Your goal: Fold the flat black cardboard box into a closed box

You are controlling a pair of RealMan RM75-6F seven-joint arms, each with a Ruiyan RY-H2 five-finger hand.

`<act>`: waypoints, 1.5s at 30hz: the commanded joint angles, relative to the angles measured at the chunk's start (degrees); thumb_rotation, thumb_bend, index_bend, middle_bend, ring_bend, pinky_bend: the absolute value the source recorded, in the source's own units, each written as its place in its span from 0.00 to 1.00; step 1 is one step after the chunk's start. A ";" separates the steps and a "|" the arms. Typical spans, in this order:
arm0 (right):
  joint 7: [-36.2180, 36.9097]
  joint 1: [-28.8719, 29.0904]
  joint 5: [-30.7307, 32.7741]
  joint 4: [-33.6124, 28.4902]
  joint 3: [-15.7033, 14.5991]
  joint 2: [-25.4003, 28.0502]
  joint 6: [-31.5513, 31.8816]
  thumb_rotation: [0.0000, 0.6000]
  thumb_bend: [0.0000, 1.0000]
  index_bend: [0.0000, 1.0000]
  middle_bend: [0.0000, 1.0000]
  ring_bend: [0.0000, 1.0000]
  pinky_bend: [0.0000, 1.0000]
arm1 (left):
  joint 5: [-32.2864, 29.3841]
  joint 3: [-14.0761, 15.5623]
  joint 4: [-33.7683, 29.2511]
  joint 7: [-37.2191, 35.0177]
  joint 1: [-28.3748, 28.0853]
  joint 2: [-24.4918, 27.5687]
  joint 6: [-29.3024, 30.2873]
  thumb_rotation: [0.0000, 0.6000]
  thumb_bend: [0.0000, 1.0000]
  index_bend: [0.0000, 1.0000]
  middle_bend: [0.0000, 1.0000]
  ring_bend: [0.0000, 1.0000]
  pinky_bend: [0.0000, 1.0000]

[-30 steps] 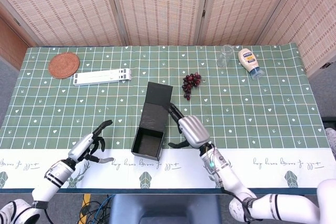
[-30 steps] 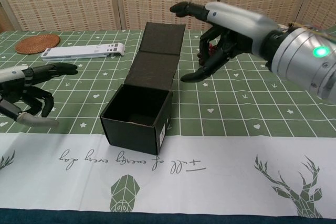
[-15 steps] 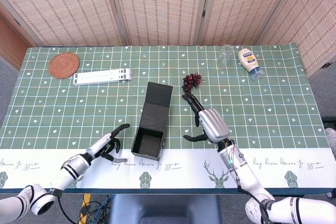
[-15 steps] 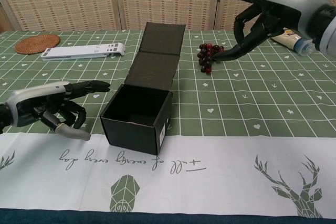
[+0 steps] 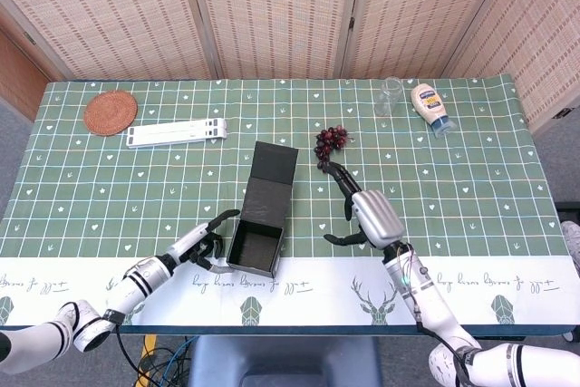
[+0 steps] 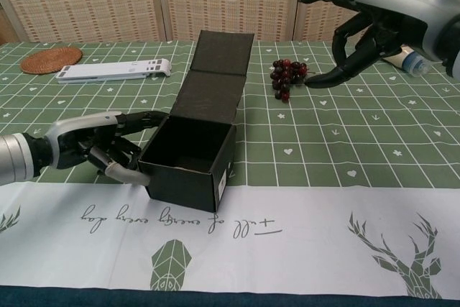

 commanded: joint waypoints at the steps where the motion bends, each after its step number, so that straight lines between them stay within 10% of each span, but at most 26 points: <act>1: 0.25 -0.14 -0.02 0.09 -0.10 0.13 0.07 1.00 0.00 0.00 0.03 0.65 1.00 | 0.24 0.45 1.12 -1.74 -0.73 -0.91 -0.42 1.00 0.07 0.00 0.00 0.63 0.85; 11: 1.85 -0.33 0.15 0.93 -0.12 0.03 -0.13 1.00 0.00 0.00 0.03 0.65 1.00 | 0.09 1.23 3.91 -6.12 -0.97 -3.50 0.66 1.00 0.07 0.07 0.02 0.65 0.85; 21: 3.32 -0.39 1.99 1.77 0.50 -0.76 -0.34 1.00 0.00 0.00 0.05 0.65 1.00 | -2.36 -0.49 6.40 -7.97 0.95 -7.31 3.68 1.00 0.07 0.34 0.36 0.72 0.85; 45: 7.92 5.76 16.68 10.85 6.70 -10.14 -7.34 1.00 0.00 0.00 0.08 0.65 1.00 | 1.96 0.93 -12.27 -0.41 1.70 3.72 10.55 1.00 0.07 0.35 0.38 0.72 0.85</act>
